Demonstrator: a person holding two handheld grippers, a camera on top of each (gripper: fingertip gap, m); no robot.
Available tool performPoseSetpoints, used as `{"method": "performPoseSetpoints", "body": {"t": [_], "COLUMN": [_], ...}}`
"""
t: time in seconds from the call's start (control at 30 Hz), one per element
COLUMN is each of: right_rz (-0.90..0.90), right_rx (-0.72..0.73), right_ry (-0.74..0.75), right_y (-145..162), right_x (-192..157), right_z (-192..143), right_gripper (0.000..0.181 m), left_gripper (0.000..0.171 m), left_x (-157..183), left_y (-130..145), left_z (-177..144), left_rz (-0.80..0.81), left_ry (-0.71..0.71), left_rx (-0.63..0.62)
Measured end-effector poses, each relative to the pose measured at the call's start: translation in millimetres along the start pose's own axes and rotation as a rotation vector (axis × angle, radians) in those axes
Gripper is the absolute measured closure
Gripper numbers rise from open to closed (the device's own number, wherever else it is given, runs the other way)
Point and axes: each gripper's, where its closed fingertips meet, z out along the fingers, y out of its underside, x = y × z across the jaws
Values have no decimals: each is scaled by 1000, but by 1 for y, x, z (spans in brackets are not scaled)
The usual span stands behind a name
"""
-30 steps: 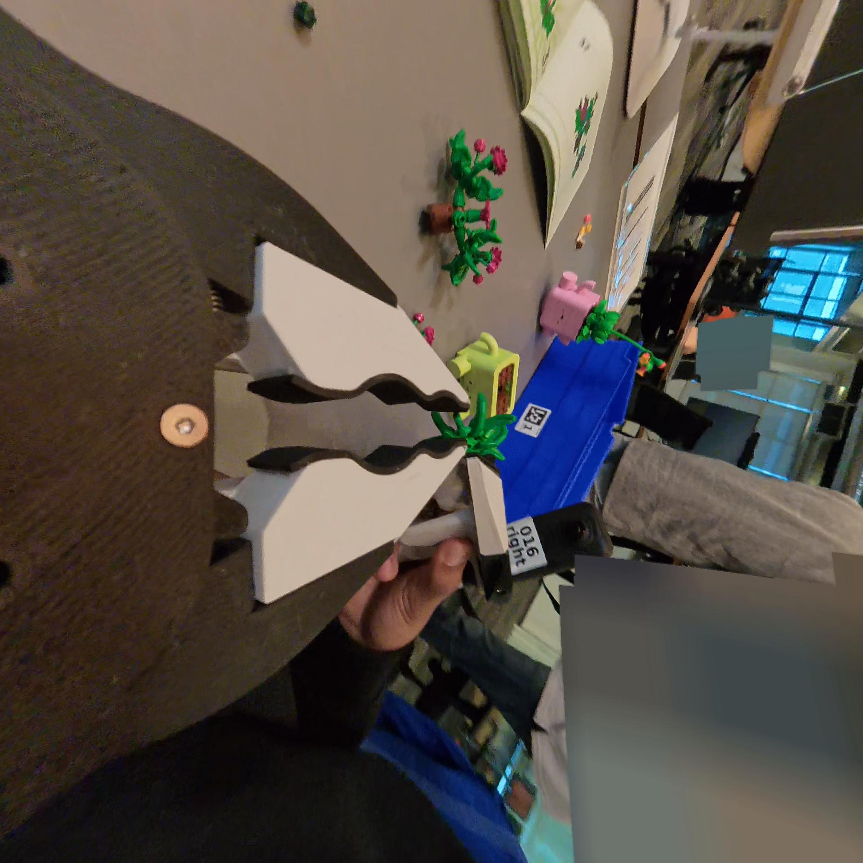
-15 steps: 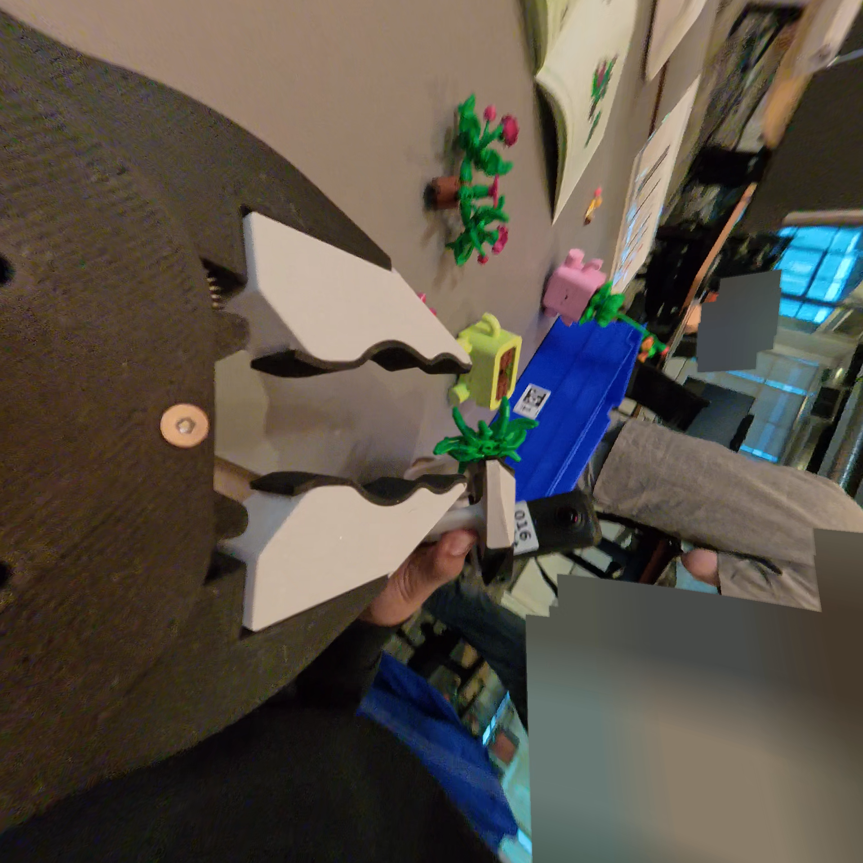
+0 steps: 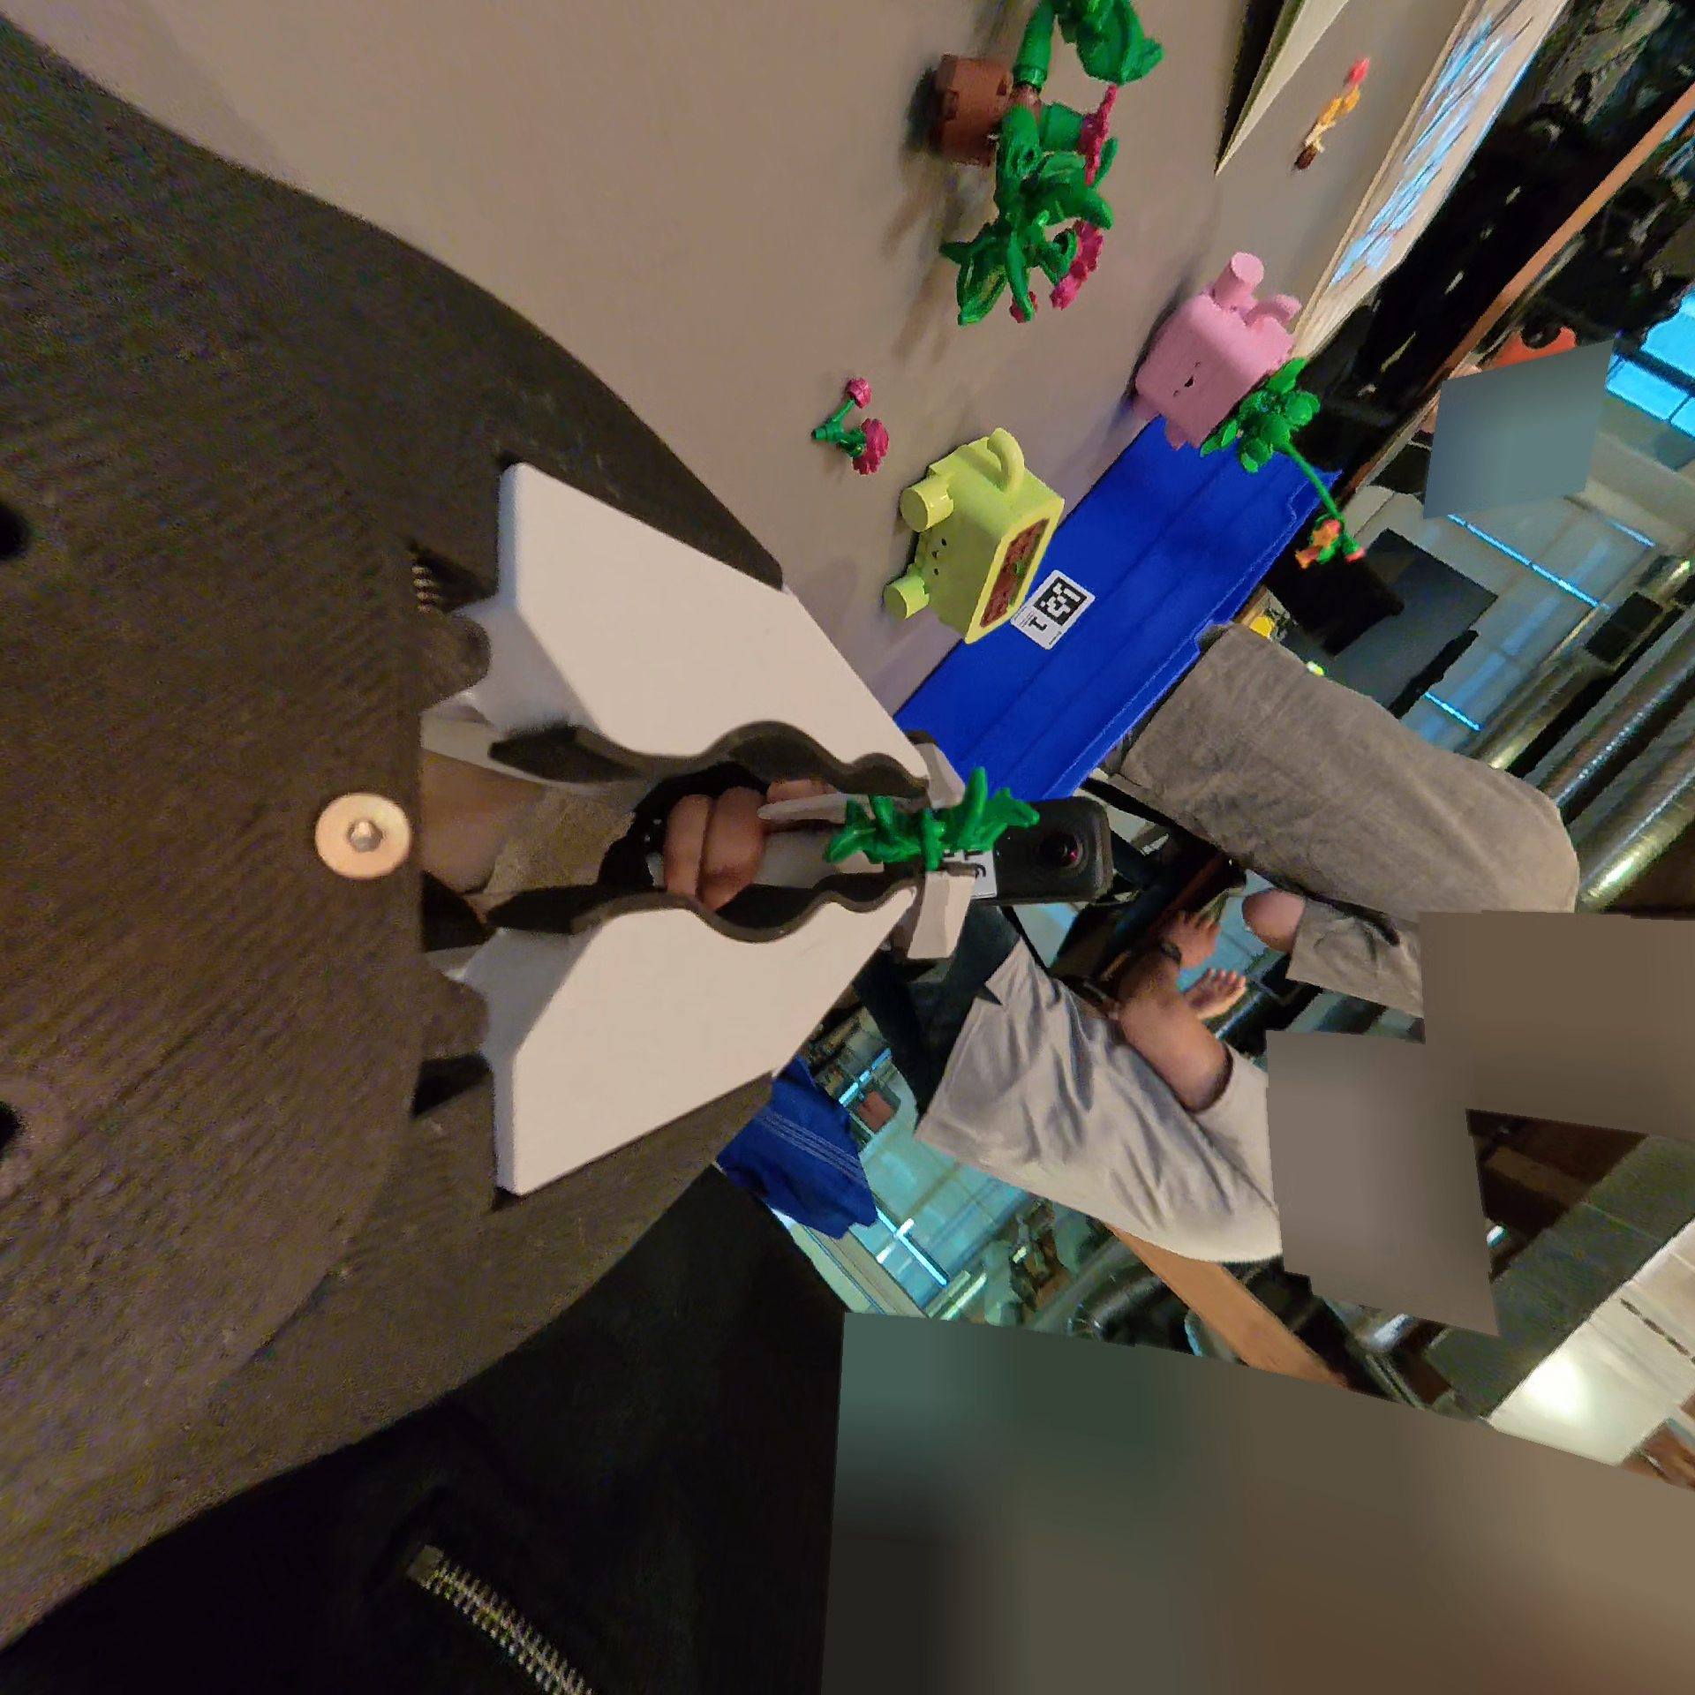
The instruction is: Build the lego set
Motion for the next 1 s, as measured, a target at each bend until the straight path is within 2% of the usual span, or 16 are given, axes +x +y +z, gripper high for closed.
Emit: {"method": "performPoseSetpoints", "body": {"t": [0.17,0.3,0.5,0.63,0.7,1.0], "right_rz": [28,58,80,70,67,-45], "right_rx": [13,21,11,8,11,-26], "right_ry": [-48,-99,-126,-110,-112,5], "right_y": [-3,-4,-1,-1,-2,1], "right_x": [-5,-10,-13,-12,-12,-4], "right_z": [-2,-2,1,-1,-1,-2], "right_gripper": [173,173,173,173,173,173], "left_gripper": [157,150,158,153,160,162], "left_x": [0,2,10,10,10,0], "left_y": [0,2,3,2,2,5], "left_z": [0,1,1,1,0,0], "left_rz": [-51,-92,-96,-112,-113,-129], "left_ry": [31,62,119,129,129,65], "left_rx": [4,-5,-11,-8,-6,-25]}}
